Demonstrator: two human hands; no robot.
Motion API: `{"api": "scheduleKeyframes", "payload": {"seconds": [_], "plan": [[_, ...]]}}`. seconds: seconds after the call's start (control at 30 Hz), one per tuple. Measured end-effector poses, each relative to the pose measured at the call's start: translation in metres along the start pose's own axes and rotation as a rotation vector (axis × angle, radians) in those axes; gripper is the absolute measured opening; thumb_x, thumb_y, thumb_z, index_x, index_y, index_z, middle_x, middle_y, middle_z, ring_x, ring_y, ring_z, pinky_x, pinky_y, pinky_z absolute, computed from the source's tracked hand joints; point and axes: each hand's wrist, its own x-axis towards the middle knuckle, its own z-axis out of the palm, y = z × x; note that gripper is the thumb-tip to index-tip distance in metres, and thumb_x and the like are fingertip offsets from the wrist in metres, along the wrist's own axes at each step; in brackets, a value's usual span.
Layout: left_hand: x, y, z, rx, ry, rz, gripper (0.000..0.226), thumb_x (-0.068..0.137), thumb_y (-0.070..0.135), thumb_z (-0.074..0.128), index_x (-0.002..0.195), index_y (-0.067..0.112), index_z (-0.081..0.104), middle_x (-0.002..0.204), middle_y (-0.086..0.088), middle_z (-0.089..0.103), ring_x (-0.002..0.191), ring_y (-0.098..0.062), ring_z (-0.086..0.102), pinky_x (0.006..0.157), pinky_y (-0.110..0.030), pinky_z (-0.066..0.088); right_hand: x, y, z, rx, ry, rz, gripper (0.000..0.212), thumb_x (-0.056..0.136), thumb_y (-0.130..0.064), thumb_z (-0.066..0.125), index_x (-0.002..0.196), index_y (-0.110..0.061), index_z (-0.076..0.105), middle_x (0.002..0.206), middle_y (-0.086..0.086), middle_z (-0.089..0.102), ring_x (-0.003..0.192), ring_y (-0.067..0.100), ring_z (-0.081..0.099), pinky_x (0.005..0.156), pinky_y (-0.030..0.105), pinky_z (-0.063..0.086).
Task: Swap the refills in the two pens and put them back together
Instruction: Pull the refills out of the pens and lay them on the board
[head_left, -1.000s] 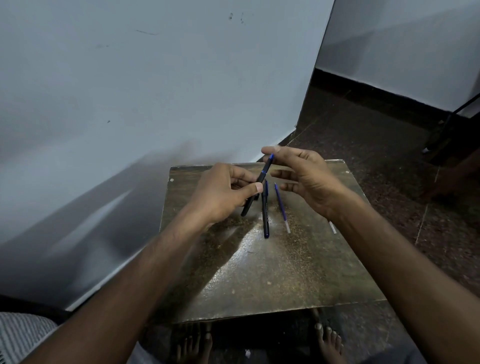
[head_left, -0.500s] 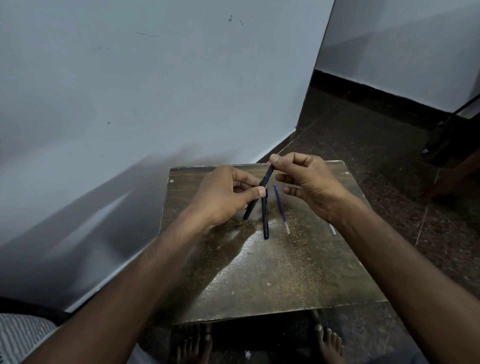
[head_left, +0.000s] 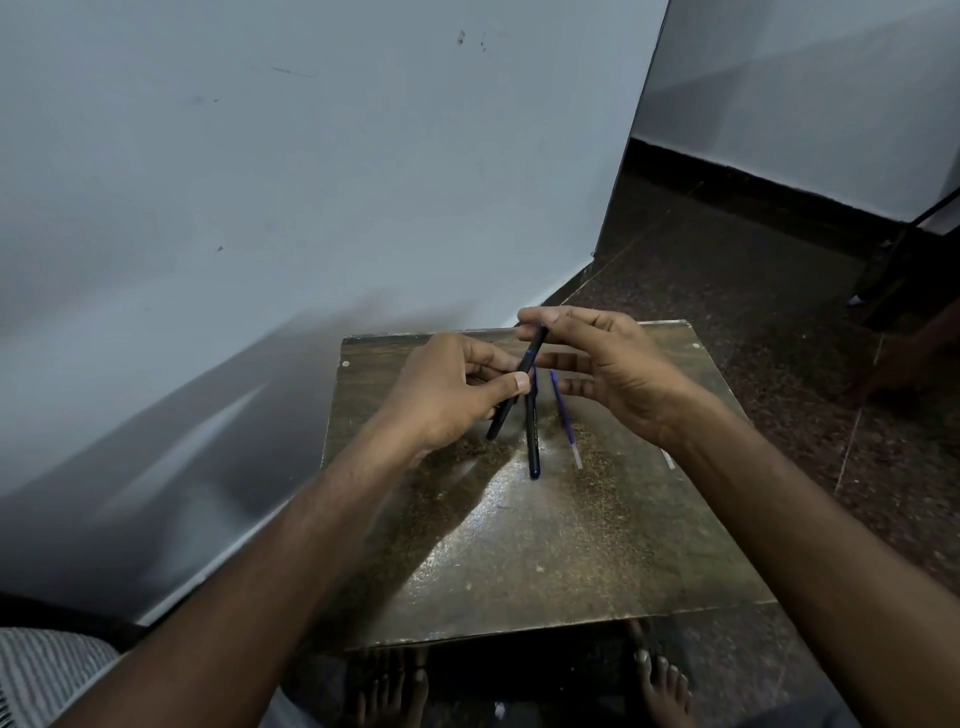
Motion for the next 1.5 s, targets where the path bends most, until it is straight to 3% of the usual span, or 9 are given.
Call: {"api": "scheduleKeyframes", "payload": {"seconds": [0.17, 0.37, 0.53, 0.67, 0.93, 1.03, 1.13, 1.27, 1.5], "plan": [[-0.001, 0.001, -0.002, 0.003, -0.019, 0.011, 0.011, 0.094, 0.030, 0.085, 0.104, 0.028, 0.085, 0.092, 0.009, 0.085, 0.087, -0.004, 0.081, 0.081, -0.023, 0.066, 0.003, 0.005, 0.005, -0.010, 0.094, 0.002, 0.020, 0.095, -0.039, 0.079, 0.087, -0.021, 0.075, 0.094, -0.007, 0.078, 0.095, 0.018, 0.067, 0.080, 0.036, 0.052], [0.002, -0.002, -0.004, -0.018, -0.005, 0.003, 0.010, 0.096, 0.029, 0.082, 0.106, 0.024, 0.083, 0.094, 0.003, 0.085, 0.086, -0.003, 0.081, 0.068, -0.012, 0.058, 0.004, 0.002, 0.003, 0.004, -0.046, -0.047, 0.024, 0.107, -0.031, 0.066, 0.124, -0.021, 0.080, 0.123, 0.000, 0.082, 0.096, 0.012, 0.073, 0.077, 0.026, 0.055], [0.004, -0.004, -0.002, 0.017, -0.005, 0.044, 0.008, 0.098, 0.027, 0.081, 0.104, 0.022, 0.082, 0.089, 0.005, 0.084, 0.077, 0.002, 0.077, 0.073, -0.015, 0.057, 0.009, 0.007, 0.006, 0.012, 0.062, -0.062, 0.026, 0.098, -0.031, 0.077, 0.113, -0.010, 0.081, 0.102, -0.005, 0.083, 0.084, 0.006, 0.061, 0.073, 0.026, 0.047], [0.006, -0.005, 0.002, 0.072, 0.046, 0.090, 0.005, 0.099, 0.027, 0.079, 0.095, 0.025, 0.078, 0.081, 0.009, 0.082, 0.072, 0.003, 0.074, 0.079, -0.026, 0.059, 0.014, 0.006, 0.015, 0.009, 0.088, -0.131, 0.018, 0.099, -0.025, 0.078, 0.084, -0.016, 0.072, 0.089, -0.002, 0.080, 0.066, -0.001, 0.058, 0.062, 0.024, 0.042], [0.003, -0.003, 0.001, 0.119, 0.121, 0.049, 0.006, 0.098, 0.027, 0.080, 0.094, 0.029, 0.076, 0.078, 0.013, 0.078, 0.064, 0.010, 0.070, 0.067, -0.017, 0.053, 0.017, 0.007, 0.036, -0.072, 0.190, -0.194, 0.019, 0.098, -0.030, 0.080, 0.083, -0.020, 0.075, 0.088, 0.002, 0.080, 0.069, -0.005, 0.069, 0.077, 0.028, 0.047], [0.002, -0.005, -0.009, 0.202, 0.238, 0.035, 0.004, 0.096, 0.025, 0.082, 0.096, 0.024, 0.079, 0.079, 0.016, 0.076, 0.067, 0.009, 0.069, 0.063, -0.009, 0.053, 0.019, 0.008, 0.033, -0.321, 0.172, -0.257, 0.020, 0.095, -0.040, 0.081, 0.104, -0.023, 0.083, 0.093, -0.007, 0.084, 0.089, -0.003, 0.077, 0.087, 0.027, 0.059], [0.001, -0.009, -0.020, 0.325, 0.427, 0.056, 0.009, 0.093, 0.031, 0.084, 0.093, 0.026, 0.077, 0.075, 0.019, 0.070, 0.067, 0.009, 0.065, 0.057, -0.003, 0.048, 0.018, 0.007, 0.029, -0.846, 0.240, -0.369, 0.032, 0.094, -0.043, 0.082, 0.121, -0.027, 0.082, 0.100, -0.013, 0.082, 0.090, 0.000, 0.072, 0.087, 0.020, 0.059], [0.001, -0.010, -0.024, 0.329, 0.454, 0.053, 0.011, 0.092, 0.036, 0.084, 0.093, 0.028, 0.077, 0.074, 0.020, 0.070, 0.066, 0.010, 0.066, 0.051, -0.001, 0.041, 0.016, 0.008, 0.035, -1.517, 0.171, -0.409, 0.044, 0.094, -0.060, 0.073, 0.134, -0.039, 0.073, 0.125, -0.011, 0.077, 0.124, 0.025, 0.060, 0.098, 0.045, 0.045], [0.000, -0.007, -0.020, 0.375, 0.421, 0.074, 0.011, 0.091, 0.038, 0.085, 0.087, 0.034, 0.075, 0.071, 0.022, 0.069, 0.062, 0.013, 0.063, 0.052, 0.002, 0.039, 0.025, 0.010, 0.032, -1.672, 0.024, -0.408, 0.048, 0.094, -0.065, 0.069, 0.138, -0.048, 0.066, 0.136, -0.016, 0.070, 0.123, 0.024, 0.051, 0.087, 0.042, 0.031]]}}
